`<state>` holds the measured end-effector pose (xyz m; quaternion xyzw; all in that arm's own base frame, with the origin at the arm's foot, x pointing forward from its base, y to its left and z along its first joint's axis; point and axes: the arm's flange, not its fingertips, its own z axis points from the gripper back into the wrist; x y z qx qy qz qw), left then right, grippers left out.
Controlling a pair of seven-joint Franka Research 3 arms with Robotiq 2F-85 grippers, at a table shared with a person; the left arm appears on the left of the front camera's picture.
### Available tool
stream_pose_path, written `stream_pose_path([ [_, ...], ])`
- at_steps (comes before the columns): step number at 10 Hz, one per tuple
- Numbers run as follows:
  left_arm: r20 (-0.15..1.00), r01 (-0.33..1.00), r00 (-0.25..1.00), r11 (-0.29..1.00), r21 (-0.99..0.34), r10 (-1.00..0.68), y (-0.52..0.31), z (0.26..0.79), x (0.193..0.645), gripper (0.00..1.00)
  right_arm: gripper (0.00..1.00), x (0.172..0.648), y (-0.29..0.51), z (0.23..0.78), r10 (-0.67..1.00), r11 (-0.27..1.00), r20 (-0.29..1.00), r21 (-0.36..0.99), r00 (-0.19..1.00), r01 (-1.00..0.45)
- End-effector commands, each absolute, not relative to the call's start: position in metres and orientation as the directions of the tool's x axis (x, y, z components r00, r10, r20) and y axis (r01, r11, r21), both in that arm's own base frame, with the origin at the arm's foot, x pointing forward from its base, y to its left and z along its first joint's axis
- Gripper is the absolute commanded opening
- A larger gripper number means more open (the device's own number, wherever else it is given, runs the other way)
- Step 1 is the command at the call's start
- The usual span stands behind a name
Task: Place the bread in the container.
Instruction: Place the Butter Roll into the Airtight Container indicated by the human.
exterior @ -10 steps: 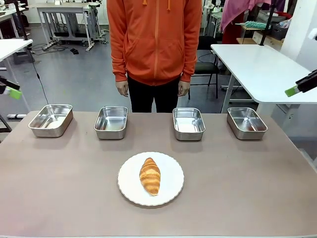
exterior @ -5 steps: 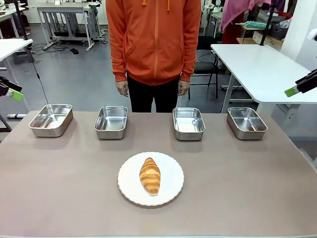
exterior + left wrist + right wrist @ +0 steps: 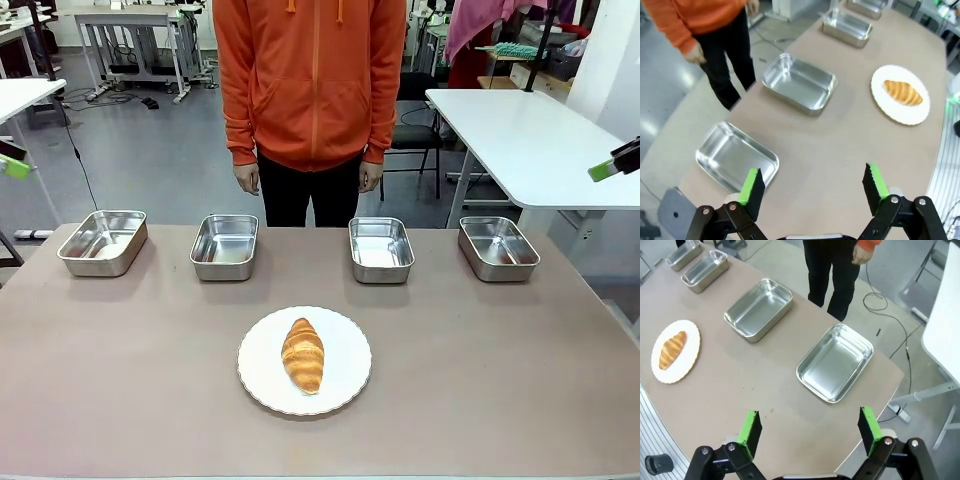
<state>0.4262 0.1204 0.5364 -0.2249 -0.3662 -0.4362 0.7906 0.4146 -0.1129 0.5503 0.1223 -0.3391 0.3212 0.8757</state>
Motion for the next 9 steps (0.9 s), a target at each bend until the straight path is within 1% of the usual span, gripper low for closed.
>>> stream_pose_path([
  [1,0.84,0.883,0.266,0.469,-0.015,-0.473,0.13,0.539,0.425,1.0,1.0,0.419,-0.129,0.554,0.46,0.725,0.73,0.02,0.505,-0.688],
  [6,0.906,0.867,0.231,0.497,-0.026,-0.356,0.137,0.556,0.42,1.0,1.0,0.418,-0.141,0.576,0.408,0.722,0.783,0.037,0.469,-0.691],
  [9,0.906,0.837,0.291,0.54,-0.085,-0.308,0.135,0.554,0.417,1.0,1.0,0.418,-0.144,0.58,0.392,0.718,0.794,0.052,0.465,-0.694],
])
